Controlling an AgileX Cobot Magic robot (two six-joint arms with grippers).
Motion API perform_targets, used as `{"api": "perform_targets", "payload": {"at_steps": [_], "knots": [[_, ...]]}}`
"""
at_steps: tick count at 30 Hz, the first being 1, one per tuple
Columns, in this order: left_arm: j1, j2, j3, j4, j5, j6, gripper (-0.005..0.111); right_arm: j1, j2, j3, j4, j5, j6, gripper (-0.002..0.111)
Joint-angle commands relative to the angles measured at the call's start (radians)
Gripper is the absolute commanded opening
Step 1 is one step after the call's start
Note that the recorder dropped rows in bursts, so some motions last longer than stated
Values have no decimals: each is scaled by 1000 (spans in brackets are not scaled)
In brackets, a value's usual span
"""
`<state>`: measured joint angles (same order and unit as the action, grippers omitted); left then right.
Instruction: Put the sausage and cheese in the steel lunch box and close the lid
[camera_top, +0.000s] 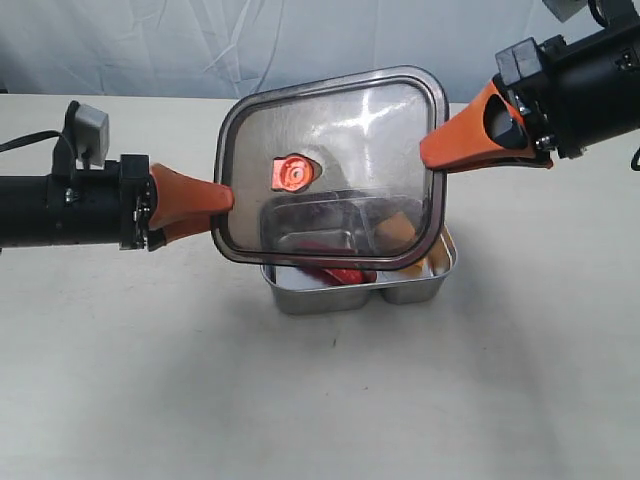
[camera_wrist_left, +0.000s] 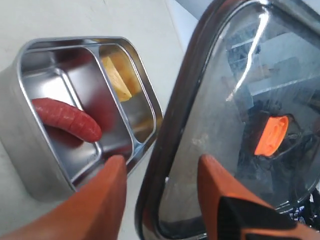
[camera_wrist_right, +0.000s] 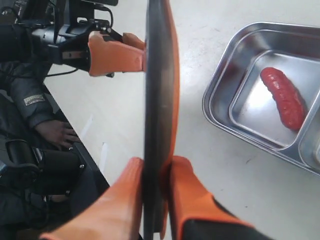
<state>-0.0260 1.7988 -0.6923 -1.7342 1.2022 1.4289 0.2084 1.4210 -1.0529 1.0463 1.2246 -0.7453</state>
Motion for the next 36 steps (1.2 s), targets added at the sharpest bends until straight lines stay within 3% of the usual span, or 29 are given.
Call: {"api": "perform_targets", "payload": {"at_steps": [1,9,14,15,20,29,36], "knots": [[-37,2,-19,-10,19,5,44,2,-10,6,39,-3,-20,-1],[-37,2,-26,-10,19,7,40,2,-8,6,29,-3,-11,-1],[-37,2,-26,-10,19,7,3,2,21,6,18,-3,-11,-1],[-37,2,-26,-10,19,8,1,2,33,6,16,-3,-11,-1],[-47,2,-26,-10,19,2,0,2,85,6,2,-3,-11,-1],[-170,2,-32,-10,19,10,0,2,158,6,-122,-79,49,-1],[-175,2,-32,-10,19,10,0,2,218,-43,-163,-207,128,-1]]}}
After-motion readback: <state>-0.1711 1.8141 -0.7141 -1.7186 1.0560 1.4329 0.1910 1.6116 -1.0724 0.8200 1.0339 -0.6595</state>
